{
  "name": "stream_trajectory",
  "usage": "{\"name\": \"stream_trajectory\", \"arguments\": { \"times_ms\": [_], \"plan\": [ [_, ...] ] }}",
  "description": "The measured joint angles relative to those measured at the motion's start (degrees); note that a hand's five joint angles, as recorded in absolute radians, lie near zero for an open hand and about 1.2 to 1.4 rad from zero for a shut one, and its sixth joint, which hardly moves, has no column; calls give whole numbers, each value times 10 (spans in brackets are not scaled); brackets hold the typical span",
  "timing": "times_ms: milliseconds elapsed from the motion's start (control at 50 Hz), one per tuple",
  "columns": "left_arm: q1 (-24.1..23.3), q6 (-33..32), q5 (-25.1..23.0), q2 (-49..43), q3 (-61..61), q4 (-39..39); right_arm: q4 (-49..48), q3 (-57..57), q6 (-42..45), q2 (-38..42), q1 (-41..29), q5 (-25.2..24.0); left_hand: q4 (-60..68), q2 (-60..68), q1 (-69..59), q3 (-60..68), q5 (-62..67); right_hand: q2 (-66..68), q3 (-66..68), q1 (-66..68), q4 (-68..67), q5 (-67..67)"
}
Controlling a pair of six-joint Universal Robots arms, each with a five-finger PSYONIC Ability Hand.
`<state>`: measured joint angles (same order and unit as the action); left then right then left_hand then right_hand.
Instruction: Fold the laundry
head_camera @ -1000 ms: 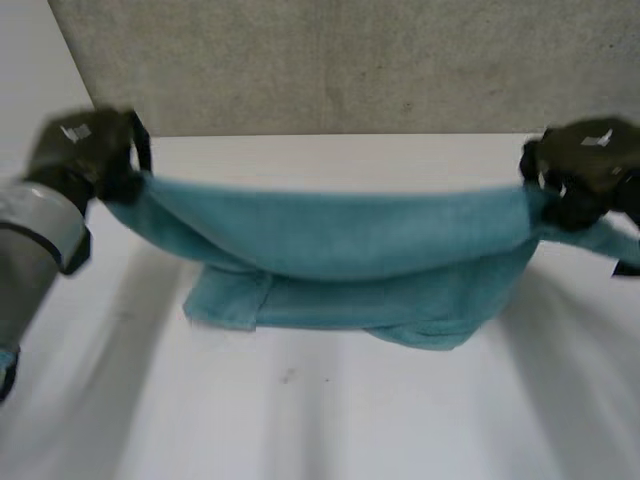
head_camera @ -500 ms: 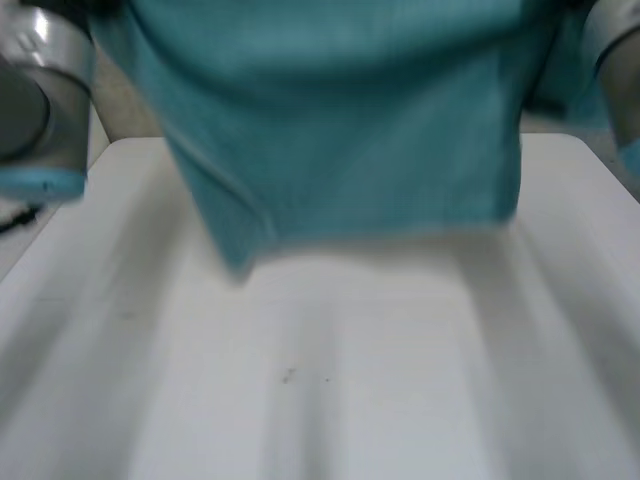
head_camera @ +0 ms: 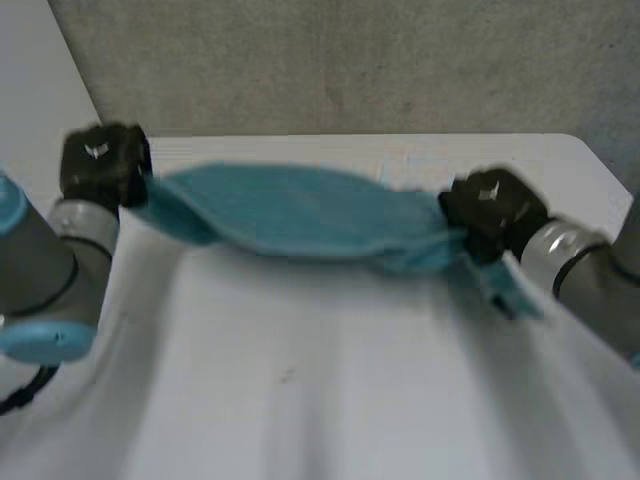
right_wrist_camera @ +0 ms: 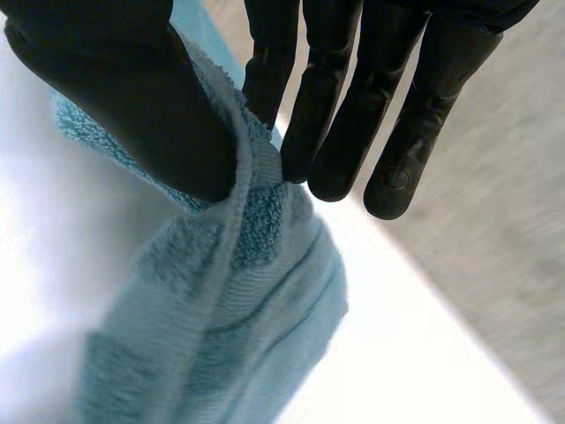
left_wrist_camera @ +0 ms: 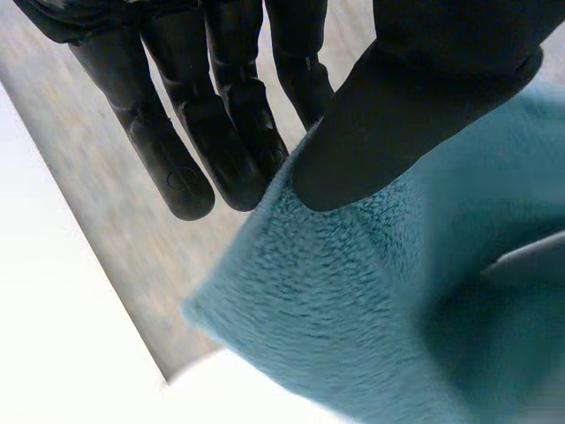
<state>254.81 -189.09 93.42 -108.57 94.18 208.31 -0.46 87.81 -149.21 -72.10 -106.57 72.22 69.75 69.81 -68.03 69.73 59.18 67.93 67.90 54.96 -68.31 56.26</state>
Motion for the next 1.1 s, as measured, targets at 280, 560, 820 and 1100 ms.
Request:
{"name": "stream_trajectory", "arguments": {
  "times_ms": [280,560,820,1100],
  "plan": [
    [12,0,-18,4,38,0,-33,77,-78,62,34,4,0,0,0,0,0,-336,-335,-244,341,-314],
    [24,2,-15,37,37,0,-28,168,-266,-35,120,-11,0,0,0,0,0,-378,-379,-283,382,-359],
    [71,0,-11,70,36,4,-22,225,-218,-57,135,-76,0,0,0,0,0,-432,-436,-334,446,-423],
    [76,2,-14,73,52,2,-48,232,-44,-17,131,-59,0,0,0,0,0,-408,-403,-315,403,-391]
  ]
}}
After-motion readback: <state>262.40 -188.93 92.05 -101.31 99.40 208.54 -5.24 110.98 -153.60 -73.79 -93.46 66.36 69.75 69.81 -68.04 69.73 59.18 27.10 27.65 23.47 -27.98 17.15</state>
